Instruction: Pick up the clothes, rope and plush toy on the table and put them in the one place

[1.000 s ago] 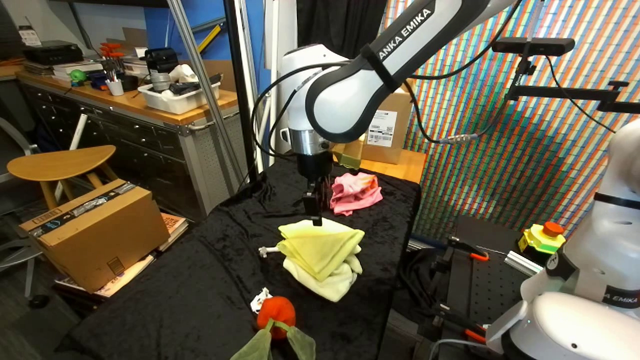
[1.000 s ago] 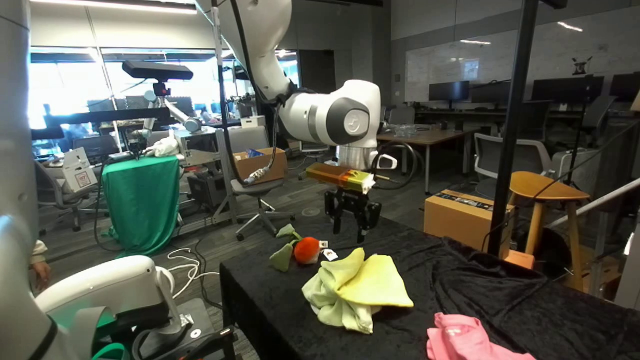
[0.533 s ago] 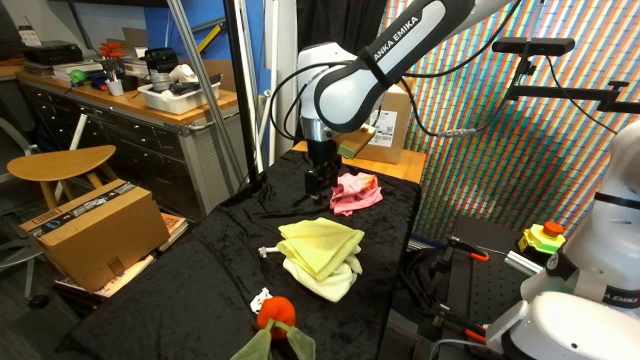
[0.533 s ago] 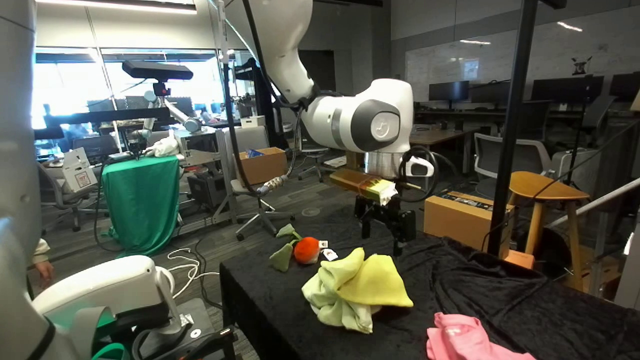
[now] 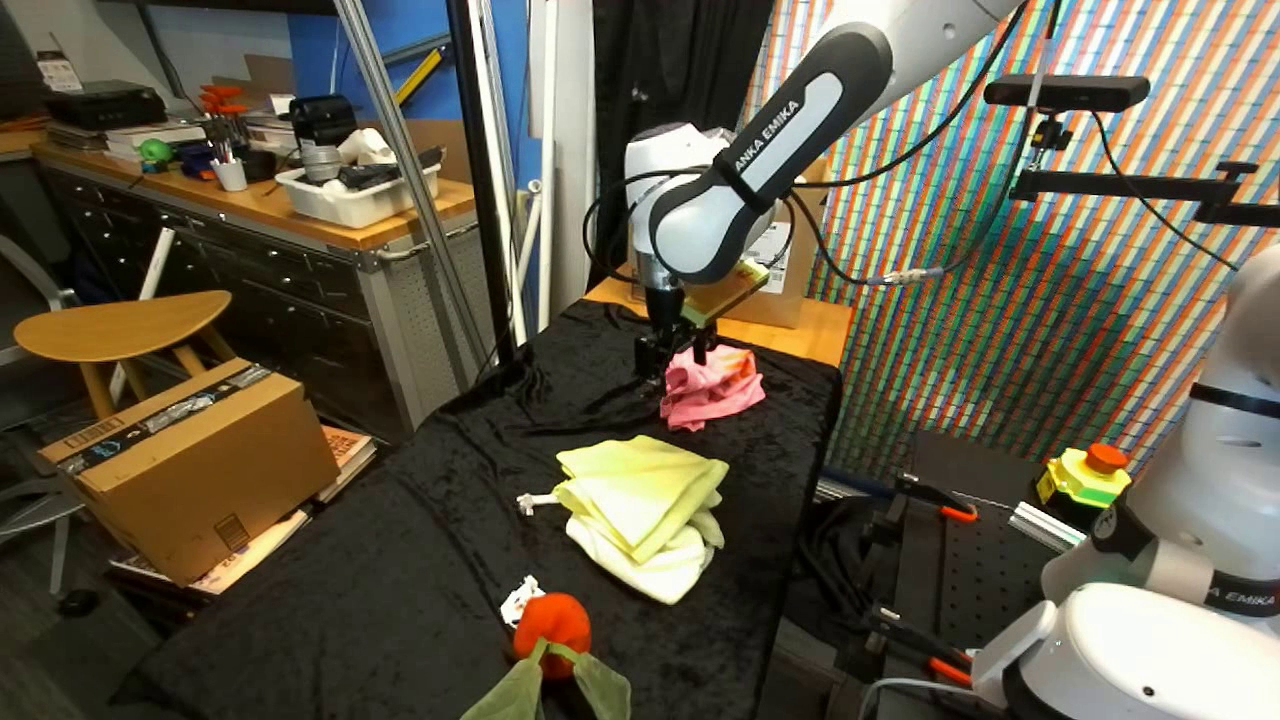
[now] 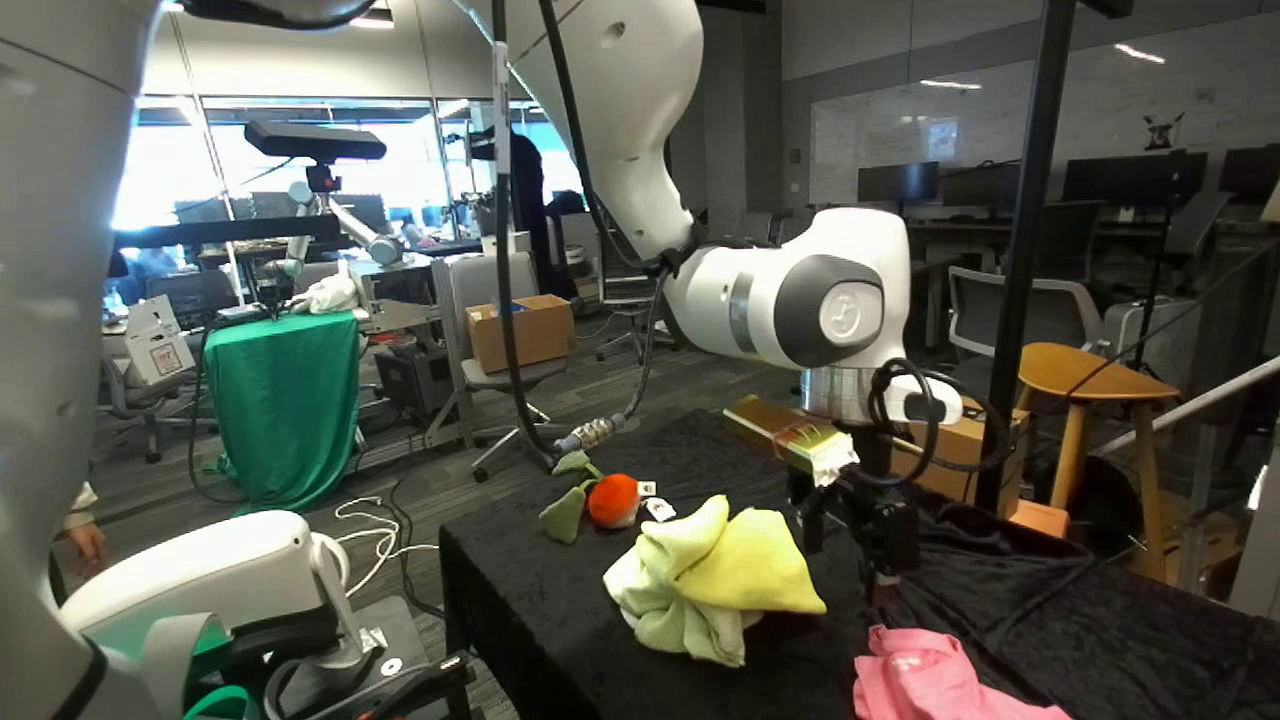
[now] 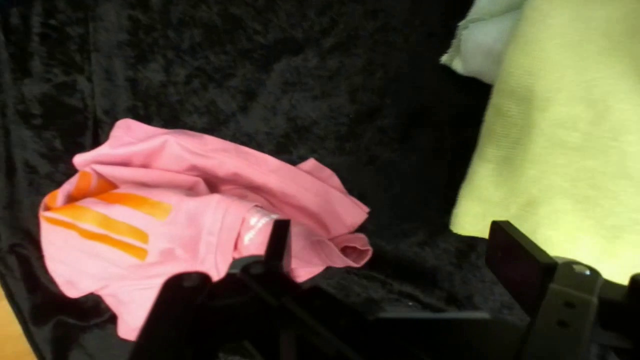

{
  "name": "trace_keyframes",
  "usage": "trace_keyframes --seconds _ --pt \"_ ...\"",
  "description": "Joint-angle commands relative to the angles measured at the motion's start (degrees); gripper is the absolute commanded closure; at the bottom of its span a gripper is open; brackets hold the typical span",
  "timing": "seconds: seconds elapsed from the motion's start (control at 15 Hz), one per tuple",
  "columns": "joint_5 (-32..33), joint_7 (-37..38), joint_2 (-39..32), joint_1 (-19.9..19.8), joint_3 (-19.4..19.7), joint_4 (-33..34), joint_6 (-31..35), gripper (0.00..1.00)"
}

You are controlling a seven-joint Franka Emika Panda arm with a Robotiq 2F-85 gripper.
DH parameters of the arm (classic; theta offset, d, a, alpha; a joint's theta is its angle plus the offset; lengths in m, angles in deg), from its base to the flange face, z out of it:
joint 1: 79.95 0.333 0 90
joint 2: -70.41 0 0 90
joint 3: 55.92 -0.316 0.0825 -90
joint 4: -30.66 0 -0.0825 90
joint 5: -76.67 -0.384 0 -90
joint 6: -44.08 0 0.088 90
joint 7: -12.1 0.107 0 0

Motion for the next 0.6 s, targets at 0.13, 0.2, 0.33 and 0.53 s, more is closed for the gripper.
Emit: trace_keyframes --seconds 0.13,0.2,0.33,0.53 --pt "7.4 -8.8 -5.4 -2.9 1.9 5.7 -4.4 0.00" --pt "8.9 -10.3 -6.2 -3.4 2.3 6.7 -5.6 0.00" --pt "11.3 -13.6 -7.8 -4.3 2.6 8.7 -7.1 0.00" --pt "14.8 -18.8 -9.9 -5.4 2.6 11.6 -8.8 0.00"
